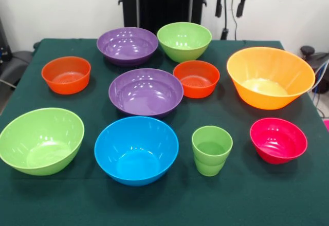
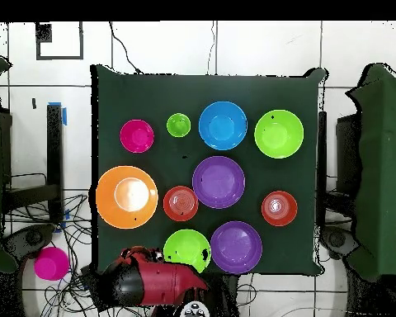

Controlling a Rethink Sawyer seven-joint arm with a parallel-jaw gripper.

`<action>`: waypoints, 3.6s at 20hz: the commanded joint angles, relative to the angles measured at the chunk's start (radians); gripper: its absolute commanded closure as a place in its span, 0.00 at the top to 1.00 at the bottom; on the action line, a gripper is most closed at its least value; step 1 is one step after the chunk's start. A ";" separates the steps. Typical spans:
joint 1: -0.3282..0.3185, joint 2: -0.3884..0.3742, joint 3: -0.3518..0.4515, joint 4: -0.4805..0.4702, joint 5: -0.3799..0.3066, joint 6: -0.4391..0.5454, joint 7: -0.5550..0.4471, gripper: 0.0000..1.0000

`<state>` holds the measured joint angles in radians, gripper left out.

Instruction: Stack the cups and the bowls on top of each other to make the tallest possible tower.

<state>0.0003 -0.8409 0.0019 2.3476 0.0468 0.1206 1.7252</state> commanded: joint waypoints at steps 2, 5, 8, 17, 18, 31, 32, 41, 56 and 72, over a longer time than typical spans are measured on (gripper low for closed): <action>0.010 0.157 0.077 0.030 -0.064 -0.112 0.153 1.00; 0.009 0.156 0.084 0.033 -0.070 -0.128 0.173 1.00; 0.000 0.122 0.094 0.045 -0.067 -0.127 0.193 1.00; 0.018 0.083 0.076 0.052 -0.053 -0.123 0.229 1.00; 0.024 0.080 0.076 0.048 -0.051 -0.113 0.228 1.00; 0.180 0.158 0.128 -0.123 0.085 -0.043 0.311 1.00; 0.173 0.162 0.141 -0.124 0.091 -0.042 0.316 1.00; 0.230 0.181 0.108 -0.159 0.122 -0.009 0.358 1.00; 0.266 0.238 0.146 -0.338 0.152 0.170 0.343 1.00; 0.260 0.181 0.138 -0.456 0.084 0.439 0.278 1.00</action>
<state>0.2694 -0.6310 0.0707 1.9794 0.1364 0.4637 1.9265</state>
